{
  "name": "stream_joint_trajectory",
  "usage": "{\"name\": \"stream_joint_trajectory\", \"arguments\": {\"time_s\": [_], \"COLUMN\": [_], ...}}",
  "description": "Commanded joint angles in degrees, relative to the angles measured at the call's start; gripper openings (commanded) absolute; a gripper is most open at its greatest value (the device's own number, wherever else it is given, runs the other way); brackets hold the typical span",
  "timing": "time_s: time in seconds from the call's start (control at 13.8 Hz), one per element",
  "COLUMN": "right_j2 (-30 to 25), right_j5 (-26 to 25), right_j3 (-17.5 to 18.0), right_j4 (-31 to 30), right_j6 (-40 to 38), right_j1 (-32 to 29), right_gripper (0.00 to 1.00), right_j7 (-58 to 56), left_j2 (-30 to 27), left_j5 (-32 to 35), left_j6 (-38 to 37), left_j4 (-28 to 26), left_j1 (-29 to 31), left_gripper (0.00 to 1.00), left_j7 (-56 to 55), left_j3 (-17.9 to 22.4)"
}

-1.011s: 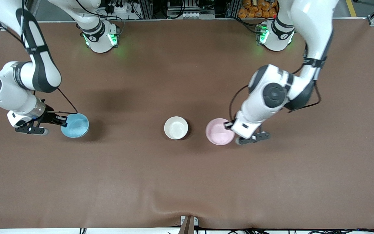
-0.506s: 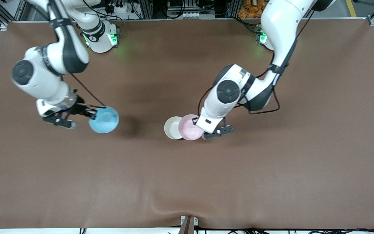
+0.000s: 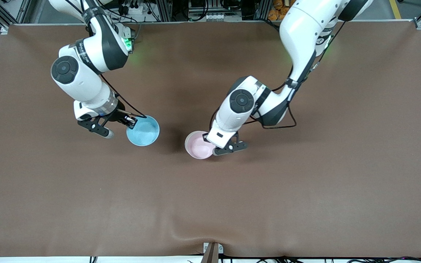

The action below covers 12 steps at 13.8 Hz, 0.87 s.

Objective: Stack pink and blue bowls on white bowl
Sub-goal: 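Carry the pink bowl with the left gripper toward the white bowl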

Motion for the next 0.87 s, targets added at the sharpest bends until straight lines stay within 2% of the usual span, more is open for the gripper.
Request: {"name": "stream_joint_trajectory", "arguments": {"time_s": [0.0,0.36,0.58,0.79], "right_j2": [1.04,0.69,0.95,1.12], "right_j5": [3.65,3.75,3.83,4.01], "right_j3": [-0.67,-0.93,-1.02,-0.85], "right_j4": [1.94,3.34,7.82,8.27], "right_j6": [-0.49,-1.46,-7.78,-7.53], "right_j1": [0.65,-0.14,-0.06,0.65], "right_gripper": [0.0,0.0,0.0,0.0], "right_j7": [0.73,0.2,1.25,3.62], "left_j2": [2.04,2.04,2.83,3.27], "left_j5": [-0.22,-0.05,-0.04,-0.04], "left_j6": [0.79,1.31,1.84,1.75], "left_j4": [1.83,1.3,0.95,0.69], "left_j1": [-1.22,-1.66,-2.01,-1.84], "left_gripper": [0.0,0.0,0.0,0.0], "left_j7": [-1.16,-0.81,-0.9,-0.81], "left_j3": [0.76,0.85,0.85,0.85]}}
